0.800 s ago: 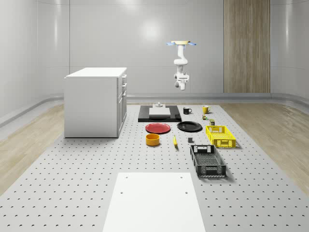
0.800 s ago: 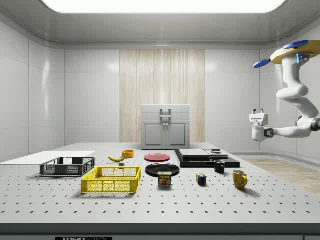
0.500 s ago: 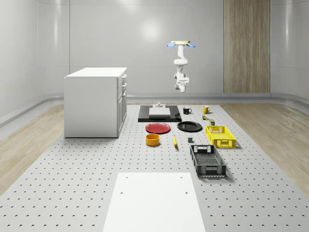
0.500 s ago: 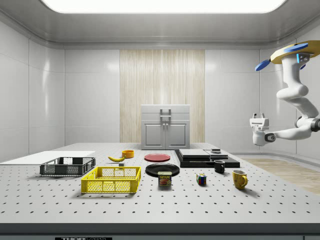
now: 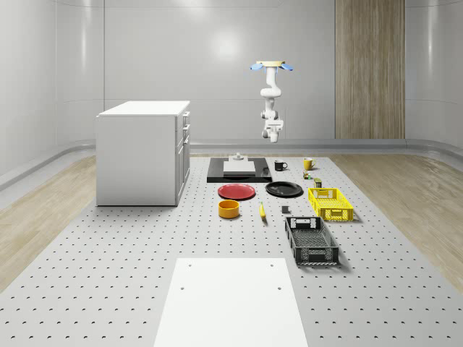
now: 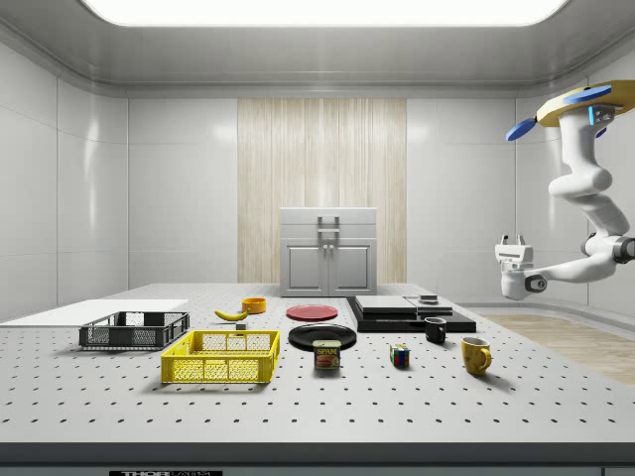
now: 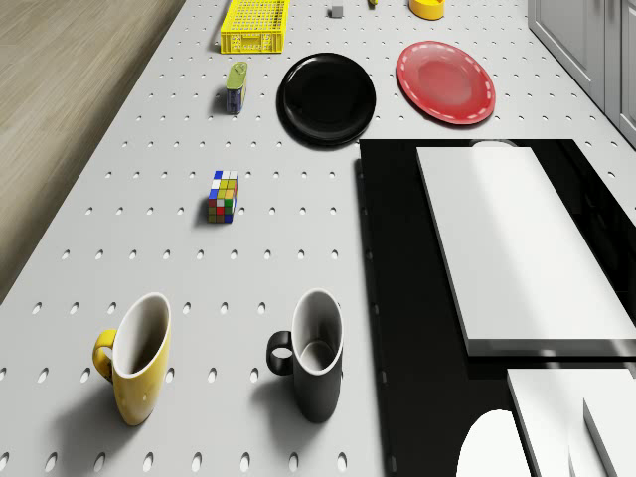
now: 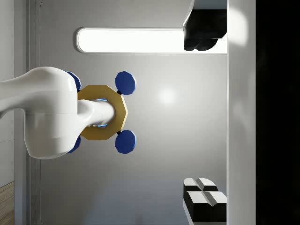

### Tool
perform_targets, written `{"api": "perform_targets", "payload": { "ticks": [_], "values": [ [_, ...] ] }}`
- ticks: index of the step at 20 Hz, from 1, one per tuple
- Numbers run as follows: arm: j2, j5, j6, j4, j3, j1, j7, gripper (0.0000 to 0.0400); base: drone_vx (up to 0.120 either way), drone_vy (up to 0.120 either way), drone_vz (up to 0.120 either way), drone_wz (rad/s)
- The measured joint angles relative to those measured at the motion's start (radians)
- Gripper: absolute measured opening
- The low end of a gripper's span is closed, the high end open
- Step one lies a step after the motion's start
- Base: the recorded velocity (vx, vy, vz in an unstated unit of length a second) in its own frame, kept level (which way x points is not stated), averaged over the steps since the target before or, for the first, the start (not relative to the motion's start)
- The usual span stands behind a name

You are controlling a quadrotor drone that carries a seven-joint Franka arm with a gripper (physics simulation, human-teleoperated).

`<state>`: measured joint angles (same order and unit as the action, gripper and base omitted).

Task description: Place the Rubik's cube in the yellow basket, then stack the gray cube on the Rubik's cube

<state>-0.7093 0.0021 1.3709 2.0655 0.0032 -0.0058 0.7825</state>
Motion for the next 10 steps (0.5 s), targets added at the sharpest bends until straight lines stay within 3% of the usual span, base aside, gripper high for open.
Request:
{"api": "perform_targets", "payload": {
  "ticks": [2,10],
  "values": [
    [0.004,0.0,-0.005,-0.01,0.0,0.0,0.0,0.04,0.0,0.0,0.0,0.0],
    [0.006,0.0,-0.009,-0.023,0.001,-0.002,-0.001,0.04,0.12,0.12,0.0,0.0]
  ]
}}
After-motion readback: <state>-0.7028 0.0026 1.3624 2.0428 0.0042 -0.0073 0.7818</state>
